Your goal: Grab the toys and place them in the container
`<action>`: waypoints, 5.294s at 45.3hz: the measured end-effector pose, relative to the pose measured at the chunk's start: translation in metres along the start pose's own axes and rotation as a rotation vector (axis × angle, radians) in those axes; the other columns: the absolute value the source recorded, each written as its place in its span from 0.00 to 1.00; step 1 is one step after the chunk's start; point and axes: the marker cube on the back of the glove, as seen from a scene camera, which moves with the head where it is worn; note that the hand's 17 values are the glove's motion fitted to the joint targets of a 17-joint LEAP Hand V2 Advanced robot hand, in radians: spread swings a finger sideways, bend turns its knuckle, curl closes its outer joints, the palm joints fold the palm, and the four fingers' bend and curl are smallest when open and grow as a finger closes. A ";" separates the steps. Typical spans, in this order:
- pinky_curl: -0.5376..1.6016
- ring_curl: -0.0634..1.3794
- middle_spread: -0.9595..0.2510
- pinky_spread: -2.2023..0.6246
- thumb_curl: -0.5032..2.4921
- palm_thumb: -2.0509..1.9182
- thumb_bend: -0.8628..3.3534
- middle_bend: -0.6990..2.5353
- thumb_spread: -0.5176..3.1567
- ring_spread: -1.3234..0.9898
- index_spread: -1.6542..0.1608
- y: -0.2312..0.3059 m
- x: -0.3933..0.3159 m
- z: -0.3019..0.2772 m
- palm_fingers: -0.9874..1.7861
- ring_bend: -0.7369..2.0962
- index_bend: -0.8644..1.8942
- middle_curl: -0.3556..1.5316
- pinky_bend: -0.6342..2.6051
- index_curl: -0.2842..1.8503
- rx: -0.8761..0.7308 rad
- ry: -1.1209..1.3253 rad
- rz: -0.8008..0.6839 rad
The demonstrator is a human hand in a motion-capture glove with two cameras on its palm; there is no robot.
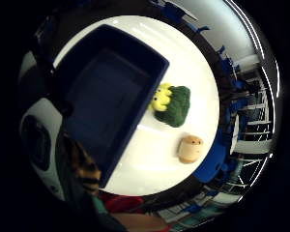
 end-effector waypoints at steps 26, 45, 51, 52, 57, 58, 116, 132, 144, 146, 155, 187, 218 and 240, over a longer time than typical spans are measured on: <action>0.41 0.23 0.72 0.77 0.31 0.48 0.18 0.26 0.41 0.54 0.73 0.122 0.137 0.028 0.28 0.35 0.36 0.39 0.44 0.29 -0.145 -0.127 0.333; 0.40 0.22 0.75 0.80 0.26 0.49 0.18 0.26 0.42 0.56 0.73 0.232 0.252 0.081 0.29 0.32 0.37 0.35 0.41 0.27 -0.246 -0.059 0.577; 0.40 0.22 0.75 0.80 0.25 0.49 0.18 0.26 0.42 0.57 0.73 0.241 0.263 0.092 0.30 0.32 0.37 0.35 0.40 0.27 -0.276 -0.045 0.602; 0.40 0.22 0.75 0.80 0.25 0.49 0.18 0.26 0.42 0.57 0.72 0.242 0.264 0.094 0.30 0.32 0.37 0.35 0.40 0.27 -0.280 -0.045 0.605; 0.40 0.21 0.75 0.80 0.25 0.49 0.19 0.26 0.42 0.57 0.72 0.245 0.273 0.107 0.30 0.32 0.37 0.34 0.41 0.27 -0.320 -0.033 0.631; 0.40 0.21 0.75 0.81 0.24 0.49 0.19 0.26 0.42 0.57 0.72 0.245 0.274 0.111 0.30 0.32 0.36 0.34 0.41 0.26 -0.330 -0.032 0.635; 0.46 0.40 0.40 0.63 0.42 0.69 0.23 0.37 0.32 0.33 0.68 0.062 0.129 -0.015 0.69 0.58 0.37 0.47 0.53 0.28 -0.014 -0.214 0.325; 0.46 0.42 0.38 0.63 0.45 0.69 0.22 0.36 0.31 0.33 0.68 0.005 0.011 -0.026 0.68 0.58 0.38 0.51 0.53 0.30 -0.002 -0.144 0.119; 0.47 0.42 0.47 0.66 0.41 0.61 0.19 0.29 0.39 0.37 0.69 0.021 -0.002 -0.006 0.43 0.54 0.35 0.49 0.54 0.30 -0.215 -0.128 0.016; 0.48 0.42 0.53 0.69 0.39 0.58 0.18 0.28 0.40 0.42 0.70 0.024 -0.001 -0.009 0.30 0.49 0.34 0.49 0.55 0.29 -0.207 -0.176 0.029; 0.43 0.30 0.66 0.77 0.34 0.50 0.18 0.27 0.41 0.51 0.73 0.043 0.050 -0.017 0.28 0.37 0.36 0.45 0.50 0.27 -0.115 -0.114 0.070; 0.39 0.25 0.74 0.81 0.26 0.49 0.19 0.26 0.41 0.57 0.72 0.251 0.270 0.071 0.29 0.32 0.37 0.36 0.43 0.26 -0.196 -0.137 0.540; 0.40 0.22 0.75 0.81 0.24 0.50 0.19 0.26 0.41 0.57 0.73 0.160 0.239 0.096 0.29 0.32 0.36 0.33 0.42 0.25 -0.225 -0.055 0.438; 0.41 0.21 0.75 0.81 0.24 0.51 0.19 0.26 0.42 0.57 0.72 0.050 0.214 0.120 0.31 0.32 0.37 0.32 0.43 0.26 -0.194 0.012 0.389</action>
